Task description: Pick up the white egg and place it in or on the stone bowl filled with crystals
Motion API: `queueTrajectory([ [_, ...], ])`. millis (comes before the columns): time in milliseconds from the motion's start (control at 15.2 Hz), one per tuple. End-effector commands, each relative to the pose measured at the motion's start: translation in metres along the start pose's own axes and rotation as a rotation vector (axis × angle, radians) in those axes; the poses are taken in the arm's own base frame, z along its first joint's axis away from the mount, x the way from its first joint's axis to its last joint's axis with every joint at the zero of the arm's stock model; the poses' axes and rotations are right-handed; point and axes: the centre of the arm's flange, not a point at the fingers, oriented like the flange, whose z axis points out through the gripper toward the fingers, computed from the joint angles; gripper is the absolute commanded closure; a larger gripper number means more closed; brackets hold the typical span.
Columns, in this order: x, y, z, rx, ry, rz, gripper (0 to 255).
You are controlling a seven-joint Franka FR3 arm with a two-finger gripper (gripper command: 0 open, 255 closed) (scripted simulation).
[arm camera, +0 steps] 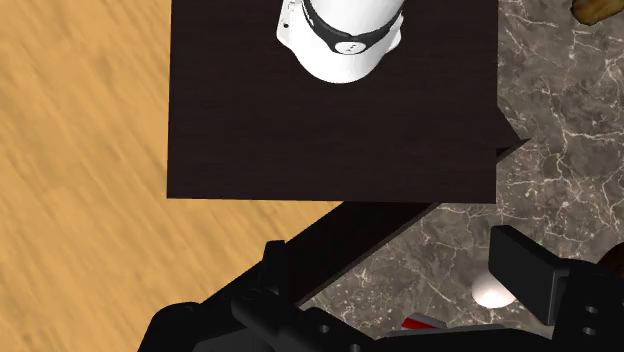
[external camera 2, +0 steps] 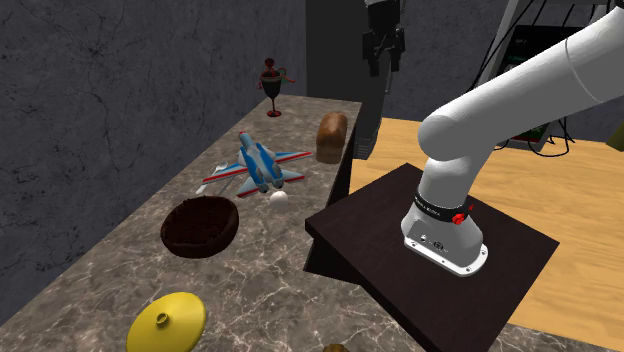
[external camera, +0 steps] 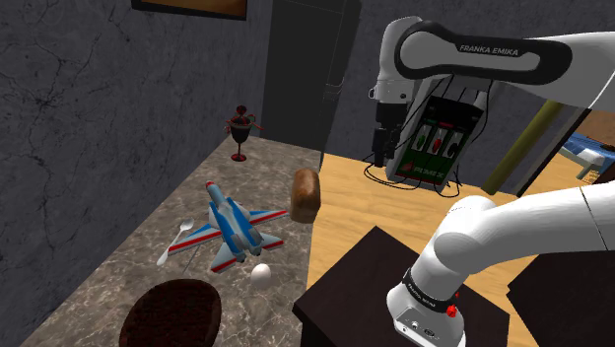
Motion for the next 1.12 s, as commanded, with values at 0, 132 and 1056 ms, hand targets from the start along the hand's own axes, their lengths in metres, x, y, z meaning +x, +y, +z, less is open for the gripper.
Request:
queueTrajectory([
  [0,0.0,0.0,0.0,0.0,0.0,0.0,0],
  [132,0.01,-0.018,0.017,-0.005,0.005,0.016,0],
  [1056,0.092,-0.134,0.138,-0.042,0.037,0.13,0],
])
